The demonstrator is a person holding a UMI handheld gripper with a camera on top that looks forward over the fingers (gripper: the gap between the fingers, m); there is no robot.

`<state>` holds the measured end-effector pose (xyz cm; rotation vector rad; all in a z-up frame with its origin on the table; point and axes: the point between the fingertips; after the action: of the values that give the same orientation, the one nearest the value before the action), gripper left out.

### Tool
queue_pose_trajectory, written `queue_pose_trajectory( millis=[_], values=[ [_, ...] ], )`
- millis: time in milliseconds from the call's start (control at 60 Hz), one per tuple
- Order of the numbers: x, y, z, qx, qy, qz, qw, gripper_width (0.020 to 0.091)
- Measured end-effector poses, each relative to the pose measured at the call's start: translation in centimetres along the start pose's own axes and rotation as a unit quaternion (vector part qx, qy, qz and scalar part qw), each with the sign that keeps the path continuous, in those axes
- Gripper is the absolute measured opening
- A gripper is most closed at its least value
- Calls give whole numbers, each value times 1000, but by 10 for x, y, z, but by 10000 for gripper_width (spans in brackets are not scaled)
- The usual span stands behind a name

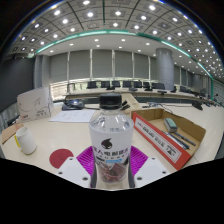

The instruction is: Pour water

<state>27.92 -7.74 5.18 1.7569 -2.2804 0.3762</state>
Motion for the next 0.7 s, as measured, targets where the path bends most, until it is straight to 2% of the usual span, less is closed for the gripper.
queue_pose_trajectory(
  millis=[83,267,400,567,700],
  values=[
    [1,1,-7,25,-4,3,1000,399],
    [8,-1,-51,102,-35,46,993,399],
    [25,16,-98,214,-72,91,970,399],
    [44,78,-141,374,-125,126,910,397],
    [52,139,-150,519,-175,137,825,397]
  ],
)
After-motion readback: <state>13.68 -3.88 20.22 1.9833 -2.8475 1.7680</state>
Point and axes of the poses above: the point between the fingertips, and its own axes, seen from behind it with the camera up: y to the left, z down, x backward, against the way the camera looks, and after that the axes turned 13 degrees about z, right-handed
